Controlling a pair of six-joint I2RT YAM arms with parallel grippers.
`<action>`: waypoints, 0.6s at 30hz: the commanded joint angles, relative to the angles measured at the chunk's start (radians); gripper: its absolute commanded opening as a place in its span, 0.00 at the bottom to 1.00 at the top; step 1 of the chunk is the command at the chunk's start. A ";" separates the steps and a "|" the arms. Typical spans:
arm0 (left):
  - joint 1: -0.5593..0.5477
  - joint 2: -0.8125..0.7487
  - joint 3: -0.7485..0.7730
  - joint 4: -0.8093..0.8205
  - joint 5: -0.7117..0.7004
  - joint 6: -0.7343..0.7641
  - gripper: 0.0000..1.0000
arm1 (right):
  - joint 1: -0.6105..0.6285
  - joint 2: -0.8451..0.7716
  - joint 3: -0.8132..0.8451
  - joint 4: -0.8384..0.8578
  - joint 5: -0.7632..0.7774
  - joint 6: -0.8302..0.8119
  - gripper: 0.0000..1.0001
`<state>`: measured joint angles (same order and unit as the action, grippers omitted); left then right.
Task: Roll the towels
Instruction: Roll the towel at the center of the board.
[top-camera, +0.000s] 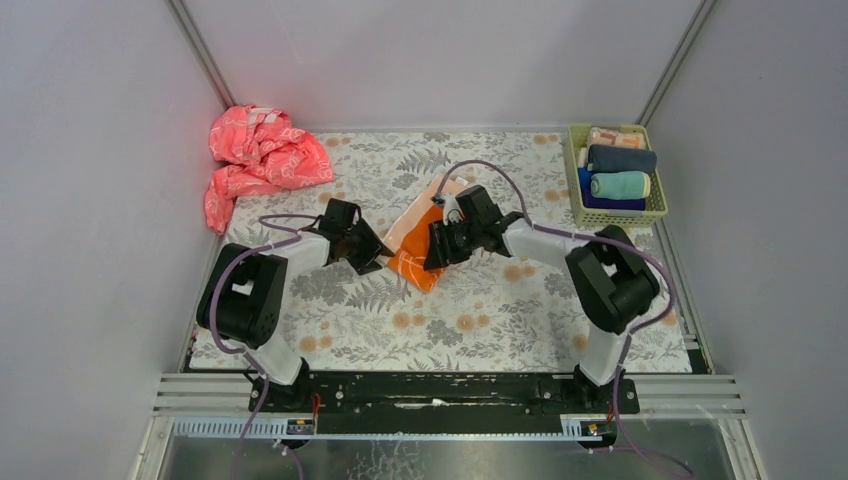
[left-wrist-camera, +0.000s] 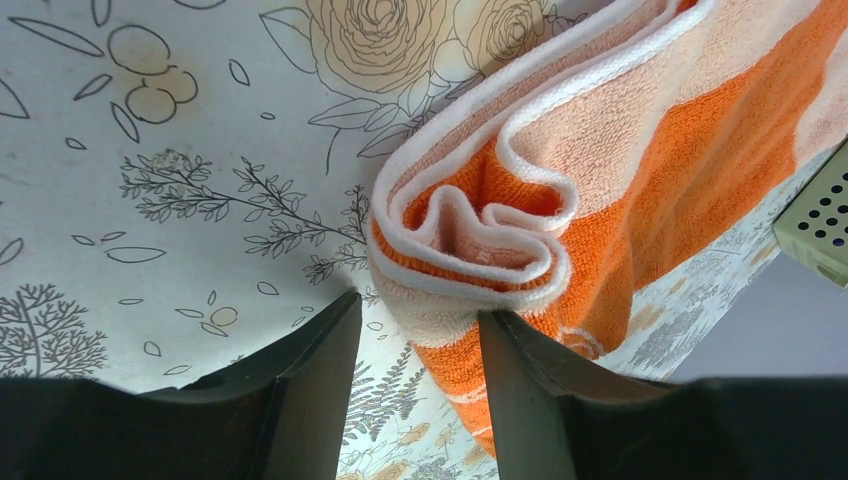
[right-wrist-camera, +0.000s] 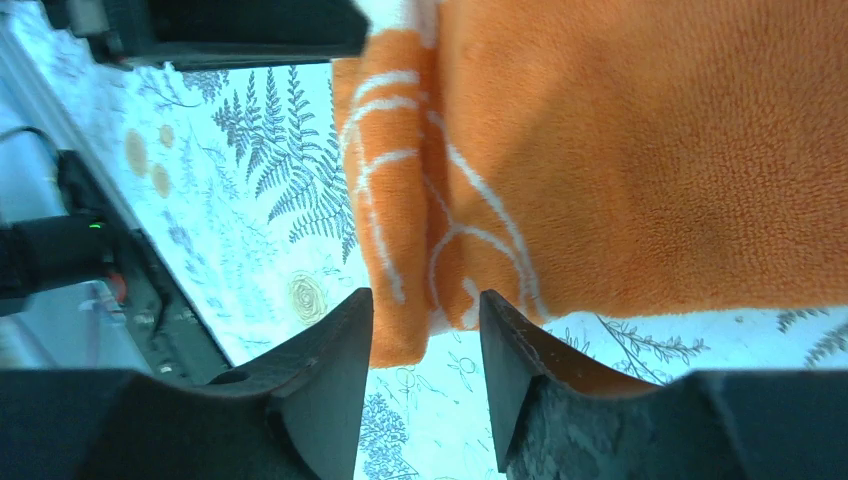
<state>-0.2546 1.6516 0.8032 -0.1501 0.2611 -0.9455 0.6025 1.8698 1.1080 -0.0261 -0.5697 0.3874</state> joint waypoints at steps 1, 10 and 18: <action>0.002 0.025 0.004 -0.028 -0.077 0.027 0.47 | 0.128 -0.143 0.031 -0.118 0.364 -0.183 0.53; 0.002 0.041 0.020 -0.045 -0.078 0.036 0.47 | 0.385 -0.133 0.082 -0.132 0.723 -0.396 0.57; 0.002 0.045 0.021 -0.043 -0.076 0.037 0.47 | 0.427 -0.026 0.141 -0.132 0.795 -0.448 0.57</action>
<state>-0.2546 1.6619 0.8188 -0.1596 0.2535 -0.9405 1.0309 1.7962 1.1969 -0.1547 0.1341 -0.0025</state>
